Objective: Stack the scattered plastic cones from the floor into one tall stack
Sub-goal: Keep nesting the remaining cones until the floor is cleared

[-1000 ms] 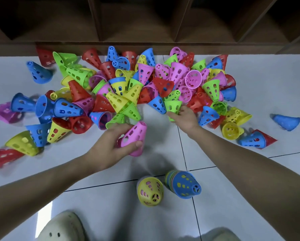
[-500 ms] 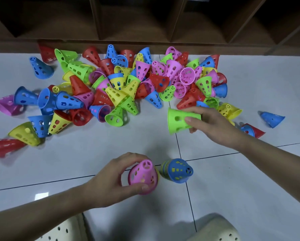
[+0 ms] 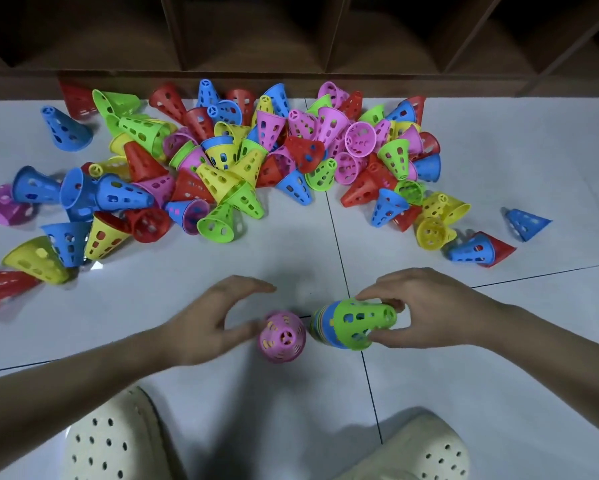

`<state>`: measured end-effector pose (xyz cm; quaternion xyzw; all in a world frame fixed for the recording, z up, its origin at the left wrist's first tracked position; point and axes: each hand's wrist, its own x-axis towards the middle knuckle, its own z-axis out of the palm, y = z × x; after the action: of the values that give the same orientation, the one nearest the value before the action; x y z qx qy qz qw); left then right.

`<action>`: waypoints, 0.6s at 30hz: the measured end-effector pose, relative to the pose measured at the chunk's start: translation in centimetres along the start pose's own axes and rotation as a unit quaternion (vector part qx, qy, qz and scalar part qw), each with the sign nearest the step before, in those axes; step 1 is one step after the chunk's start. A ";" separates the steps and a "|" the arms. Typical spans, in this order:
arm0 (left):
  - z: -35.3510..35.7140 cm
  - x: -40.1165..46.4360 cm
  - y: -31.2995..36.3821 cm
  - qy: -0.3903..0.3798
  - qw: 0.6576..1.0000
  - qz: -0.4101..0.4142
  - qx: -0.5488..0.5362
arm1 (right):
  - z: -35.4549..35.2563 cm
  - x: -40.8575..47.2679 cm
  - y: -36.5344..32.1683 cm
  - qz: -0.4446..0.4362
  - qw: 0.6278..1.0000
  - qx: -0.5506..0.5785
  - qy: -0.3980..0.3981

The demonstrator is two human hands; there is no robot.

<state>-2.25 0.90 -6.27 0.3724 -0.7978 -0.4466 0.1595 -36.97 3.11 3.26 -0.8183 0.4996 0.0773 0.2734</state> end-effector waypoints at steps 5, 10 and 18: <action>-2.3 4.1 -4.0 0.139 0.982 -0.084 0.092 | 0.3 2.7 1.2 0.049 0.989 0.133 0.042; -4.8 8.3 -7.8 0.126 0.964 -0.142 0.189 | 0.6 8.4 2.8 0.129 0.948 0.263 0.123; -5.0 9.7 -8.4 -0.011 0.930 -0.269 0.250 | 2.3 17.9 5.9 0.208 0.928 0.270 0.150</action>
<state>-2.02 -11.89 -11.32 0.5958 -0.7552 -0.2631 -0.0735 -32.99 -11.66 -8.03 -0.5933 0.6959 -0.1288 0.3836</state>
